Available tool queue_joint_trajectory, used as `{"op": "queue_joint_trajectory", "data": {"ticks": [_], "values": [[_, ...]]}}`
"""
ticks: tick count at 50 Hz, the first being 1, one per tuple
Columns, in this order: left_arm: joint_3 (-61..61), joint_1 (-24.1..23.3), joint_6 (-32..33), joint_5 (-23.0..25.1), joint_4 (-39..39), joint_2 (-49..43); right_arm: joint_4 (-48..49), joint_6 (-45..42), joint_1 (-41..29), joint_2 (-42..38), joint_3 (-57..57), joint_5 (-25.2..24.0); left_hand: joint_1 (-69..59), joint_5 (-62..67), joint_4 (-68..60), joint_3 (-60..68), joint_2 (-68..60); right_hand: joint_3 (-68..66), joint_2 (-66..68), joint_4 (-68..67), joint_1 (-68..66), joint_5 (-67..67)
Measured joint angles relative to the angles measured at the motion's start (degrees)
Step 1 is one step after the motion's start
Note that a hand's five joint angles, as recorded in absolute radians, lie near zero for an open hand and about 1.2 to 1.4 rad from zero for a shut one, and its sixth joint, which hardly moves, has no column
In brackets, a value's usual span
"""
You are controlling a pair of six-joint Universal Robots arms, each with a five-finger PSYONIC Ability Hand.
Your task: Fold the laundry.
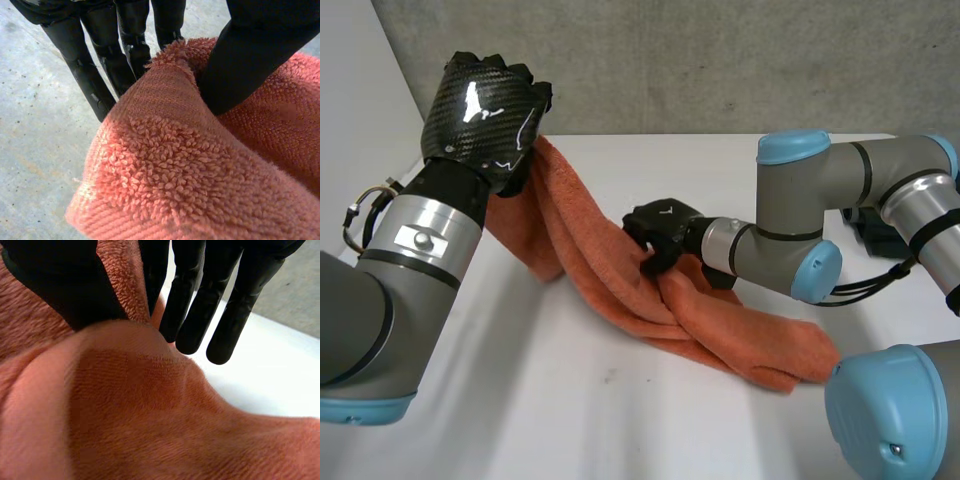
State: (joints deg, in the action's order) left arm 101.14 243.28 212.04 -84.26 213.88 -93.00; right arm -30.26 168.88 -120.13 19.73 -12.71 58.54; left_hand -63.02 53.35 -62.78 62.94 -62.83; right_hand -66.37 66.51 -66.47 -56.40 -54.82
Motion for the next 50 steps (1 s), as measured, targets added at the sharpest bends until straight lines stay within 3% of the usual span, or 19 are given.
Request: {"op": "queue_joint_trajectory", "data": {"ticks": [9, 16, 22, 28, 32, 36, 40, 42, 44, 50], "values": [[-8.2, 2.1, 1.5, 1.5, 2.2, -6.3, 2.3, 1.5, 1.0, 2.1, 5.6, 6.4, 0.0, 0.0, 0.0, 0.2, -0.1, -1.4, 0.2, -1.6, -0.2, -1.5], [-22.3, 2.3, 1.5, 0.9, 3.3, -11.3, 12.5, 2.7, 3.2, 14.8, 5.8, 19.7, -0.1, 0.0, -0.3, 0.2, -0.2, -1.4, 0.2, -1.6, -0.2, -1.5], [-28.4, 1.8, 1.4, 0.6, 3.3, -12.5, 15.8, 2.6, 5.9, 25.4, -2.8, 23.5, -0.1, 0.0, -0.3, 0.2, -0.3, -1.4, 0.2, -1.6, -0.8, -2.2], [-27.8, 1.2, 1.2, 0.6, 3.3, -12.4, 16.8, 0.5, 7.1, 36.2, -17.3, 21.6, 0.0, 0.0, -0.2, 0.2, -0.2, -1.4, 0.2, -1.6, -0.8, -2.3], [-24.2, 0.6, 1.3, 0.7, 3.2, -12.4, 15.9, -4.3, 7.6, 44.3, -30.8, 17.8, 0.1, 0.0, 0.0, -0.2, 0.1, -1.4, 0.2, -1.6, -0.8, -2.3], [-16.8, 0.2, 1.5, 0.8, 3.0, -12.3, 9.8, -15.9, 7.6, 49.9, -49.1, 13.2, 0.1, 0.0, 0.5, -0.7, 0.6, -1.4, 0.2, -1.6, -0.8, -2.3], [-10.9, 0.1, 1.6, 1.0, 3.1, -12.0, 4.8, -24.8, 7.3, 50.7, -58.1, 12.1, 0.6, -0.4, 1.0, -1.1, 1.1, 0.4, -1.3, 0.4, 0.7, -0.7], [-7.4, 0.0, 1.7, 1.1, 3.2, -11.3, 3.9, -28.2, 7.1, 50.3, -61.2, 12.5, 1.1, -0.9, 1.0, -1.3, 1.2, 11.0, -12.7, 11.1, 10.1, 9.1], [-4.9, -0.1, 1.7, 1.2, 3.3, -10.4, 4.9, -28.9, 7.2, 49.6, -62.2, 13.6, 1.2, -0.9, 1.1, -1.3, 1.2, 31.6, -32.4, 31.5, 26.6, 29.7], [0.2, -0.6, 1.6, 1.4, 3.2, -6.3, 12.9, -22.7, 7.8, 47.3, -59.1, 18.1, 1.2, -0.9, 1.2, -1.3, 1.2, 44.1, -43.9, 44.6, 36.8, 42.8]]}}
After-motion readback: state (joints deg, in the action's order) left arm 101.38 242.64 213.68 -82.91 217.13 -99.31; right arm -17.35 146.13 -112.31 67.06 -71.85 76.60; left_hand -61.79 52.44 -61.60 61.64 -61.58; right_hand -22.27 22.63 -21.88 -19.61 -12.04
